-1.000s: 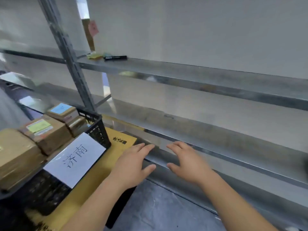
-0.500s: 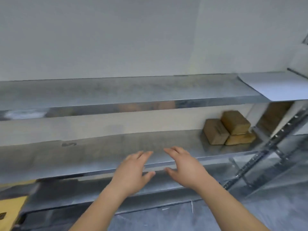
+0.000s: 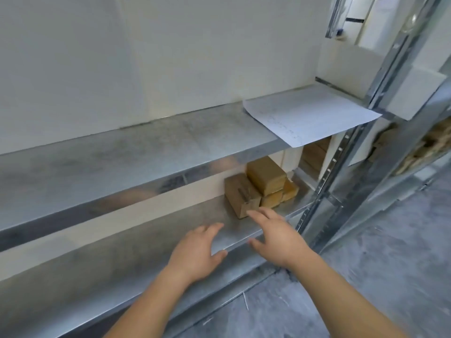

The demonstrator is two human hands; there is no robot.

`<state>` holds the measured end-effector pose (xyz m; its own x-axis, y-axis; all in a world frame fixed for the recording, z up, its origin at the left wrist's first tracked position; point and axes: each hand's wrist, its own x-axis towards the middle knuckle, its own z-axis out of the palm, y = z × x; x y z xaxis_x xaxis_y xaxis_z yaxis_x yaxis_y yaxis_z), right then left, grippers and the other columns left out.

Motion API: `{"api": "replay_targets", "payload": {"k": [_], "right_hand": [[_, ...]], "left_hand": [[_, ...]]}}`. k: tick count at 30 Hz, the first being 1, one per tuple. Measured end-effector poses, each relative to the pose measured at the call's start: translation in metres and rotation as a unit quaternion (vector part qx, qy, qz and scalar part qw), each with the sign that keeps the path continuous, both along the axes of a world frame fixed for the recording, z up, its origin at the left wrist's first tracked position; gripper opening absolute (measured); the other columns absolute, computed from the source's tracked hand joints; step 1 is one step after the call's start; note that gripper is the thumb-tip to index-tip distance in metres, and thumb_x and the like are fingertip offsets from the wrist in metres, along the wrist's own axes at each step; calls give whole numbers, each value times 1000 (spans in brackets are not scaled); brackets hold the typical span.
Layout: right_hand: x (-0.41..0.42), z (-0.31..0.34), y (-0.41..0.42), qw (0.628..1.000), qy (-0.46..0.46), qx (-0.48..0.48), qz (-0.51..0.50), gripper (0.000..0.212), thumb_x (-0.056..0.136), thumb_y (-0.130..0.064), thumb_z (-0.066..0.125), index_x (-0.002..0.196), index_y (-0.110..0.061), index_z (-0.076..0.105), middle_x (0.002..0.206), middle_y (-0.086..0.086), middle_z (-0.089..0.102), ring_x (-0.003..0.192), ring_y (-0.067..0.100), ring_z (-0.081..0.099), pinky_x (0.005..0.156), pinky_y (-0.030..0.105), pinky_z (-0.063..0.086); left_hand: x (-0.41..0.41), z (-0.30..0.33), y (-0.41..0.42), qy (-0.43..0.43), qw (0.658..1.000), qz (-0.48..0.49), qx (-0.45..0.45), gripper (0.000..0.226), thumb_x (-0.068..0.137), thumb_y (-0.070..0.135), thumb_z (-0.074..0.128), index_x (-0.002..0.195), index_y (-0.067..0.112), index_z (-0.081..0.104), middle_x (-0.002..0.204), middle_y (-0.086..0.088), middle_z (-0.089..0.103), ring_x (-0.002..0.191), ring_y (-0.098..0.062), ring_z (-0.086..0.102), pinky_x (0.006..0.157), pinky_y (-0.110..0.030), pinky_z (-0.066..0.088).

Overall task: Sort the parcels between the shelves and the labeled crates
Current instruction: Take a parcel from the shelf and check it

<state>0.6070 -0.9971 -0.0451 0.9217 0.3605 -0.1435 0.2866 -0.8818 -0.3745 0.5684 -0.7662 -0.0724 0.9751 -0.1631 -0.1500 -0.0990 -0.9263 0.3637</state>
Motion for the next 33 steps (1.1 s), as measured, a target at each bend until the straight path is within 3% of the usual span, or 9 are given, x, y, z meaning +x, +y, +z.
{"api": "replay_targets", "payload": {"k": [8, 12, 15, 19, 23, 27, 30, 33], "right_hand": [[118, -9, -78, 998, -31, -49, 35, 75, 94, -44, 61, 159, -37, 25, 163, 6, 29, 148, 34, 31, 117, 48, 37], [167, -16, -103, 992, -55, -87, 71, 76, 93, -38, 62, 160, -36, 25, 168, 7, 17, 153, 37, 20, 122, 55, 24], [198, -26, -112, 990, -68, -90, 86, 78, 88, -32, 66, 158, -32, 29, 167, 10, 18, 151, 41, 23, 118, 57, 31], [232, -54, -111, 991, -29, -51, 121, 90, 80, -28, 66, 155, -39, 17, 168, 4, 13, 150, 41, 25, 110, 59, 42], [240, -66, -106, 995, -4, 19, 98, 78, 93, -20, 62, 156, -36, 21, 162, 6, 23, 131, 37, 49, 90, 48, 56], [234, -64, -108, 990, -34, 87, 103, 59, 97, -19, 57, 151, -30, 38, 141, 10, 47, 111, 32, 60, 76, 35, 51], [218, -64, -118, 985, -37, 124, 111, 59, 92, -20, 64, 148, -29, 46, 139, 11, 50, 105, 32, 64, 77, 35, 54], [190, -55, -127, 982, -44, 149, 109, 60, 87, -22, 71, 143, -27, 53, 136, 12, 50, 95, 30, 67, 73, 27, 49]], "left_hand": [[88, 6, -97, -2, 998, 49, 37, 67, 91, 54, 57, 151, 37, 31, 154, -3, 39, 135, -30, 42, 111, -38, 39], [136, 9, -137, -8, 997, 52, 63, 71, 84, 55, 50, 150, 41, 28, 149, -1, 46, 128, -29, 48, 107, -39, 42], [167, 11, -160, -5, 997, 67, 49, 71, 86, 43, 58, 149, 39, 28, 146, -1, 47, 126, -31, 49, 98, -41, 47], [199, 4, -178, -23, 993, 104, 46, 75, 84, 43, 64, 146, 45, 22, 150, 1, 42, 130, -32, 49, 94, -46, 51], [212, -11, -186, -3, 993, 114, -7, 80, 85, 43, 63, 150, 44, 17, 147, -2, 47, 123, -32, 55, 95, -51, 51], [210, -14, -190, -42, 988, 143, -47, 57, 87, 31, 63, 138, 42, 40, 137, 7, 55, 121, -23, 54, 90, -35, 49], [192, -9, -190, -38, 982, 175, -59, 55, 84, 15, 56, 128, 47, 49, 130, 10, 58, 111, -20, 58, 81, -30, 48], [164, -1, -188, -83, 973, 180, -117, 39, 83, 19, 52, 115, 38, 61, 113, 9, 67, 101, -18, 59, 80, -29, 48]]}}
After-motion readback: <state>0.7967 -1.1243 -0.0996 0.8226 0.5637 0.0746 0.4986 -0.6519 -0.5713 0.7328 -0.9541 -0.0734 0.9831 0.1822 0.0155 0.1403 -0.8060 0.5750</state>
